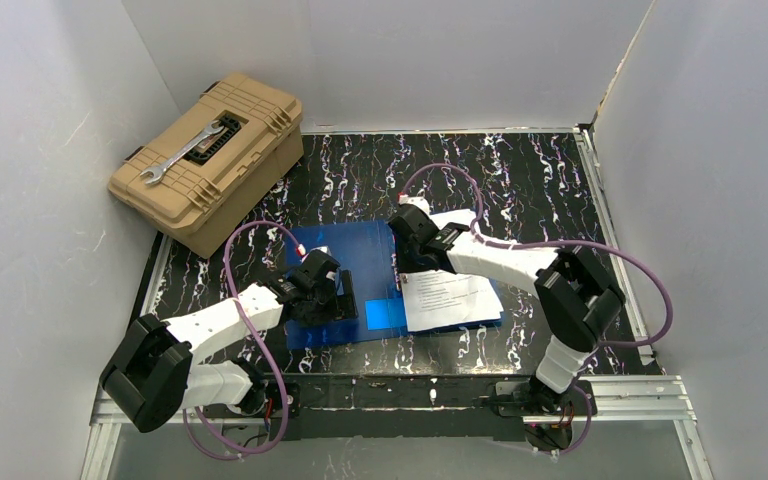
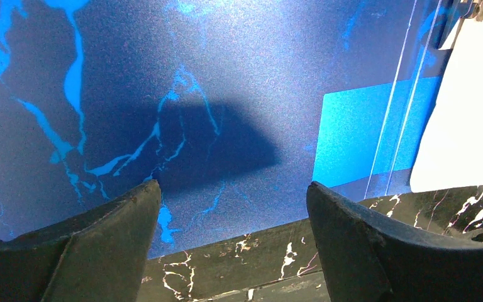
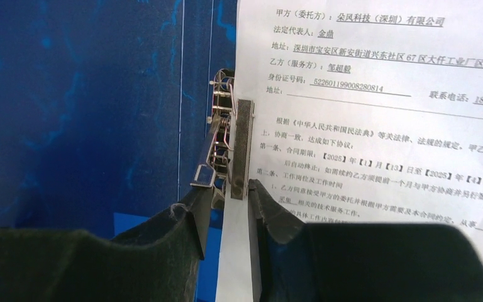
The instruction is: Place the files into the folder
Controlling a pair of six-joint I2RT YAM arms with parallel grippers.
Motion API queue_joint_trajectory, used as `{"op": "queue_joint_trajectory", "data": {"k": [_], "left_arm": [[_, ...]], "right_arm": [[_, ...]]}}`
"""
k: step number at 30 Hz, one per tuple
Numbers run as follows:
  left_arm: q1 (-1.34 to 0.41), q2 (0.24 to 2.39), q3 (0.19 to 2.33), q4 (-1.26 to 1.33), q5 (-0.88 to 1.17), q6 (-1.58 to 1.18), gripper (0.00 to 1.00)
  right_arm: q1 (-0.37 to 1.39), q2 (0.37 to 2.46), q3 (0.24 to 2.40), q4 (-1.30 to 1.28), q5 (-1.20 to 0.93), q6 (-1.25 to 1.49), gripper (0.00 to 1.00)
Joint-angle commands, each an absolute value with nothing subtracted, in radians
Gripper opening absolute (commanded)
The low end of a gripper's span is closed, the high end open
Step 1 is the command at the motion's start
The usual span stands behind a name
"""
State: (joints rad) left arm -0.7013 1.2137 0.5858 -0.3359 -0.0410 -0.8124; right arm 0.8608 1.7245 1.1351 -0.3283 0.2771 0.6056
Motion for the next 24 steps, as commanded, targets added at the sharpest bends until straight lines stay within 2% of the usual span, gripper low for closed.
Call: {"op": "queue_joint_trajectory", "data": {"k": [1, 13, 24], "left_arm": [[-0.696, 1.2, 0.57, -0.351, -0.034, -0.813, 0.84], [-0.696, 1.216, 0.569, -0.342, -0.021, -0.807, 0.84], [-0.696, 1.216, 0.571, -0.344, -0.015, -0.803, 0.83]], "right_arm": [[0.882, 1.647, 1.168, -0.383, 0.324, 0.605, 0.37], [0.897, 1.646, 1.264, -0.409, 0.353, 0.591, 0.38], [0.906, 1.736, 1.302, -0.401, 0.307, 0.58, 0.3]]}}
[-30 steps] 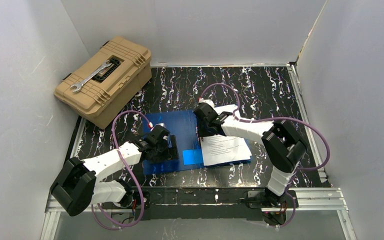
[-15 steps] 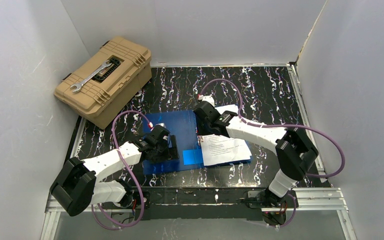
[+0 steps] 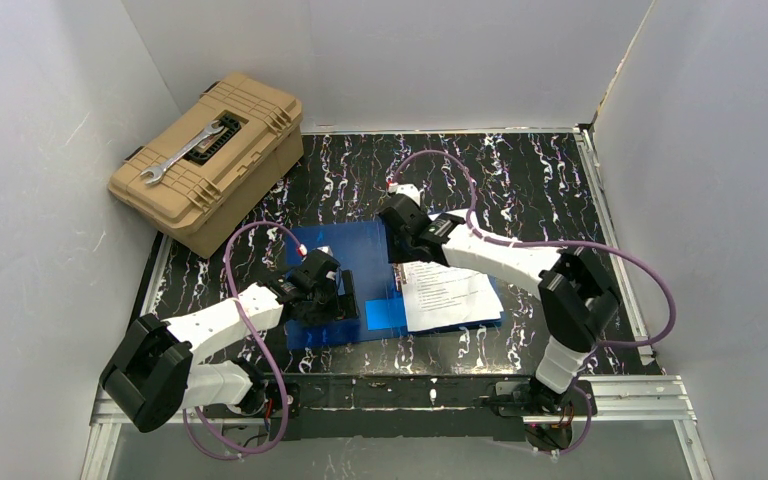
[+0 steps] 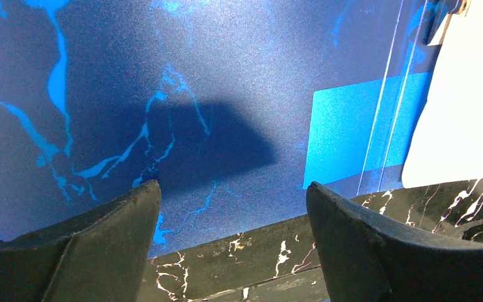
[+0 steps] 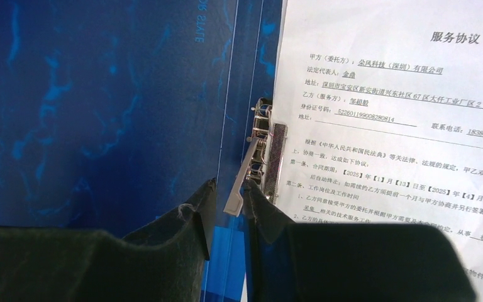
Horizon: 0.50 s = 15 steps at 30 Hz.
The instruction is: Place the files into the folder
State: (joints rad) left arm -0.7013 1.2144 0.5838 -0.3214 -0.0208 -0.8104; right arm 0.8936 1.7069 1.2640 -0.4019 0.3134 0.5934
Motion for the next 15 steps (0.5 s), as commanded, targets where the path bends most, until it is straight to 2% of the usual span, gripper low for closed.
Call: {"op": "queue_joint_trajectory", "data": {"k": [1, 15], "left_arm": [[-0.696, 1.216, 0.571, -0.345, -0.014, -0.803, 0.83], [-0.696, 1.208, 0.557, -0.341, -0.018, -0.813, 0.83]], "right_arm": [[0.907, 1.742, 1.303, -0.403, 0.307, 0.579, 0.29], [0.941, 1.763, 1.295, -0.439, 0.338, 0.569, 0.21]]}}
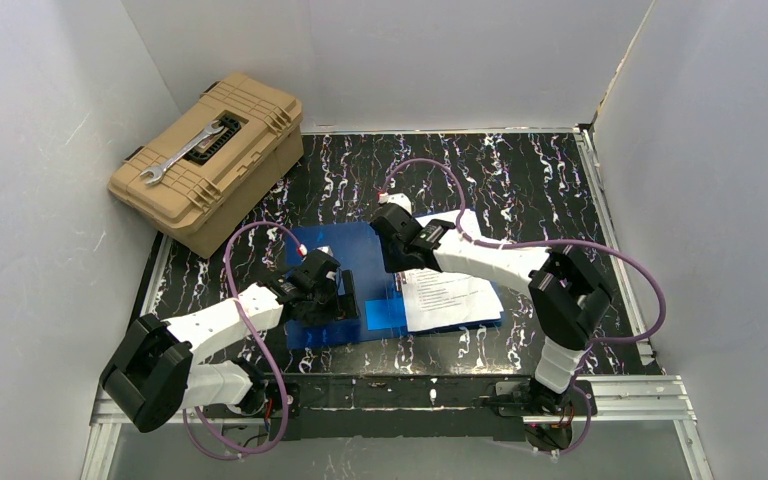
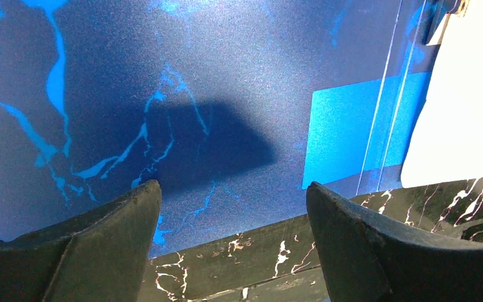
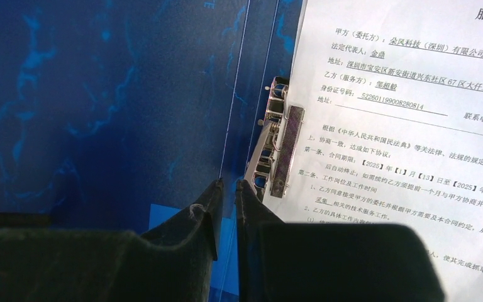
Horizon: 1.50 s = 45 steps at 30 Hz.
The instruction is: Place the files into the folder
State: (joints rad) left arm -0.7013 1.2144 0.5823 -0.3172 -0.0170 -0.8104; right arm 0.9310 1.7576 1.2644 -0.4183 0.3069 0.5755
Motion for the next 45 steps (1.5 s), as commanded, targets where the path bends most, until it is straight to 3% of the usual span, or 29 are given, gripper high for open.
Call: {"op": "queue_joint_trajectory", "data": {"k": [1, 16, 45], "left_arm": [[-0.696, 1.208, 0.557, -0.341, -0.019, -0.814, 0.83], [-0.696, 1.219, 0.554, -0.327, -0.008, -0.837, 0.83], [-0.693, 1.232, 0.555, -0.333, -0.014, -0.871, 0.83]], "right_arm": [[0.943, 1.763, 1.294, -0.444, 0.344, 0.569, 0.2], [0.99, 1.79, 1.258, -0.505, 0.417, 0.562, 0.01], [1.089, 1.912, 1.14, -0.583, 0.548, 0.583, 0.01]]}}
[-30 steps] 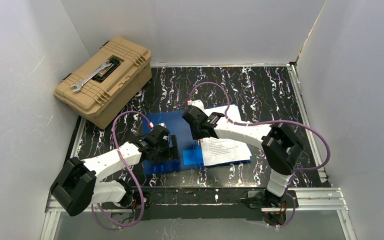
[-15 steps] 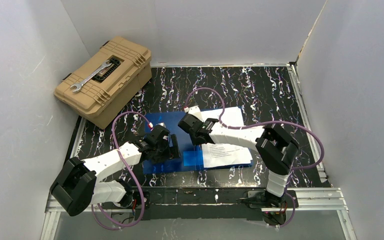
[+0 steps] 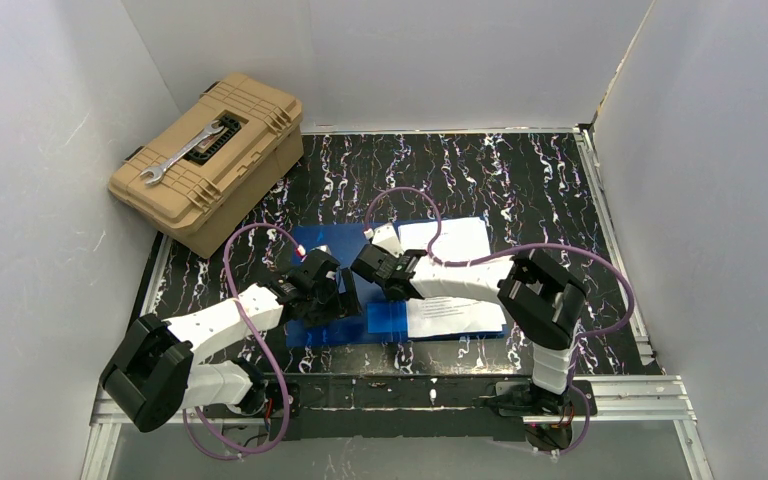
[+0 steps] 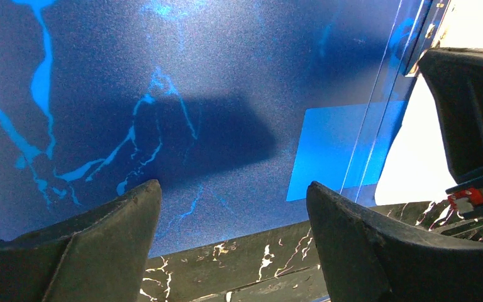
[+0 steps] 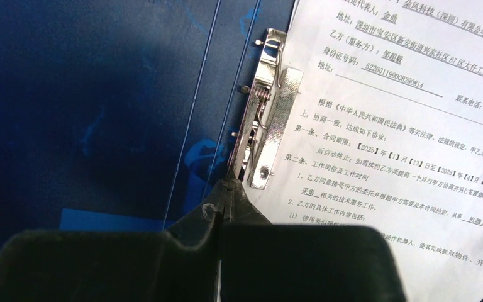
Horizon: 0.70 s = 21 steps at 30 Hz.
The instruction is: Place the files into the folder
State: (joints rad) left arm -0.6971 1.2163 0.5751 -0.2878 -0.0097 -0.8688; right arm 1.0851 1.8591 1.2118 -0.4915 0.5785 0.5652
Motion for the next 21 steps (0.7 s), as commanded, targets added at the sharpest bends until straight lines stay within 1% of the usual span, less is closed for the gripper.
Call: {"op": "queue_joint_trajectory", "data": {"k": [1, 9, 21], "left_arm": [[-0.693, 1.232, 0.555, -0.334, -0.014, -0.871, 0.83], [-0.693, 1.233, 0.558, -0.334, -0.009, -0.872, 0.83], [-0.693, 1.235, 0.562, -0.331, 0.0, -0.869, 0.82]], "right_arm": [[1.089, 1.913, 1.134, -0.569, 0.536, 0.585, 0.01], [1.09, 1.917, 1.109, -0.492, 0.46, 0.609, 0.01], [1.09, 1.825, 1.129, -0.43, 0.41, 0.645, 0.01]]}}
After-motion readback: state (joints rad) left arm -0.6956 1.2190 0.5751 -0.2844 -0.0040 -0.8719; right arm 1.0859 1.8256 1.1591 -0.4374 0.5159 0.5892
